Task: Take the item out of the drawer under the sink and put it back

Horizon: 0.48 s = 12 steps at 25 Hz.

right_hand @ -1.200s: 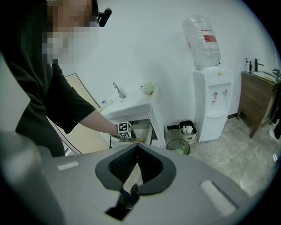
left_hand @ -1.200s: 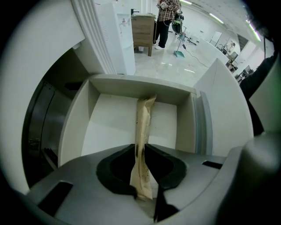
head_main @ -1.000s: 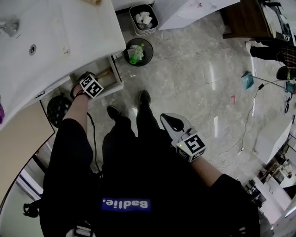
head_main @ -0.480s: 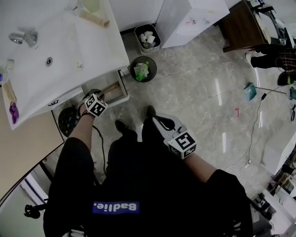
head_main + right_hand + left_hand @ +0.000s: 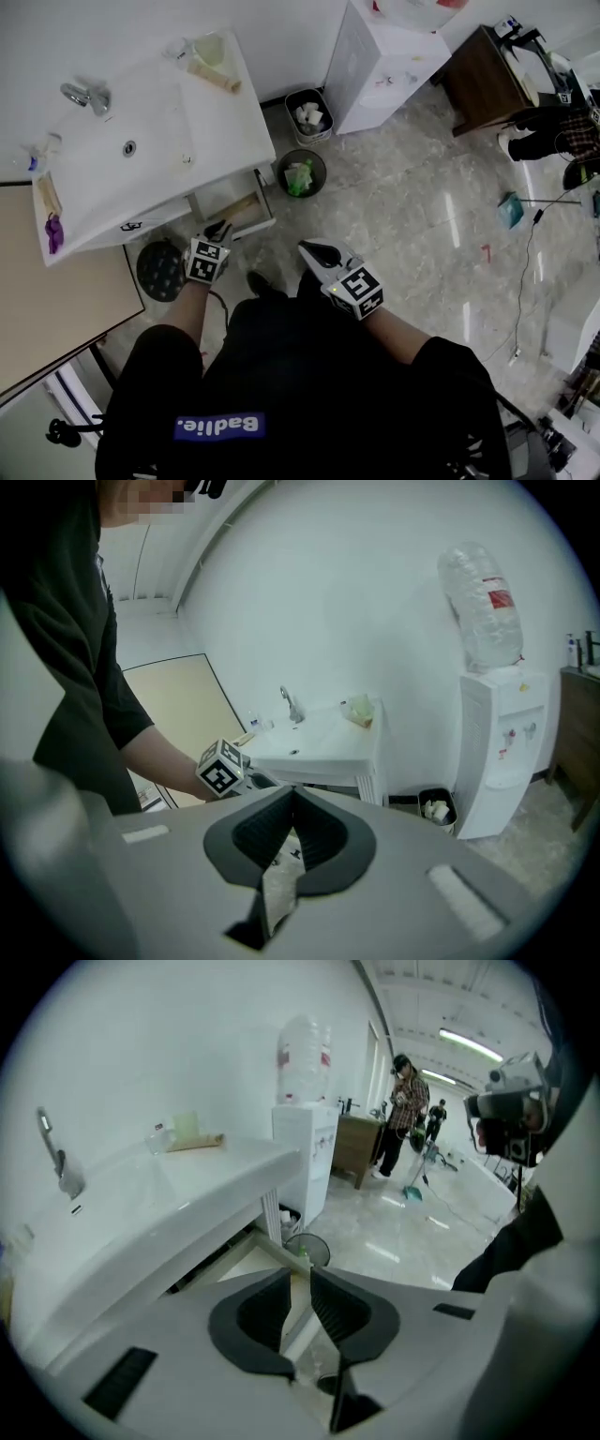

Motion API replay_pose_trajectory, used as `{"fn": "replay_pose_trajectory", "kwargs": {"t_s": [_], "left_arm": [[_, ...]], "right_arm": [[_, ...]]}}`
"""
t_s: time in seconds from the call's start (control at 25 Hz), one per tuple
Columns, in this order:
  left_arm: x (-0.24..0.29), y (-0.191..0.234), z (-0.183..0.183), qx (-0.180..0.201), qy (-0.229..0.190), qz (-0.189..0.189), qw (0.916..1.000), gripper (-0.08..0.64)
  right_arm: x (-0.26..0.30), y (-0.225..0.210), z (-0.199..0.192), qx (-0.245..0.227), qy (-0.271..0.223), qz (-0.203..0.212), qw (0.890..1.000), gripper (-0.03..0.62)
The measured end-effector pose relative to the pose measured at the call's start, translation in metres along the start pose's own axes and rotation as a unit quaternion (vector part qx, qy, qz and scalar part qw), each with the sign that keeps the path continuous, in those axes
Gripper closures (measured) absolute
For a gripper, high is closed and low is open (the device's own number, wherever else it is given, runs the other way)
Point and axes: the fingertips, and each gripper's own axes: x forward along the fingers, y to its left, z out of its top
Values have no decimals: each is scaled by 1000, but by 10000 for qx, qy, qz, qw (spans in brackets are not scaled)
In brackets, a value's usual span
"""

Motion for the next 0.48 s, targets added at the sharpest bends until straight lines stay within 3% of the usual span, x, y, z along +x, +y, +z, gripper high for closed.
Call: {"fn": "replay_pose_trajectory", "kwargs": {"t_s": [0.16,0.48], "left_arm": [[-37,-20,28,-393,-713,-107,9966,495],[-124,-70,72,-301,-1807,-645,9810,496]], "right_arm": [[7,14,7,-259,116,85,9996,591],[20,49,26,-673,170,276,9972,591]]}}
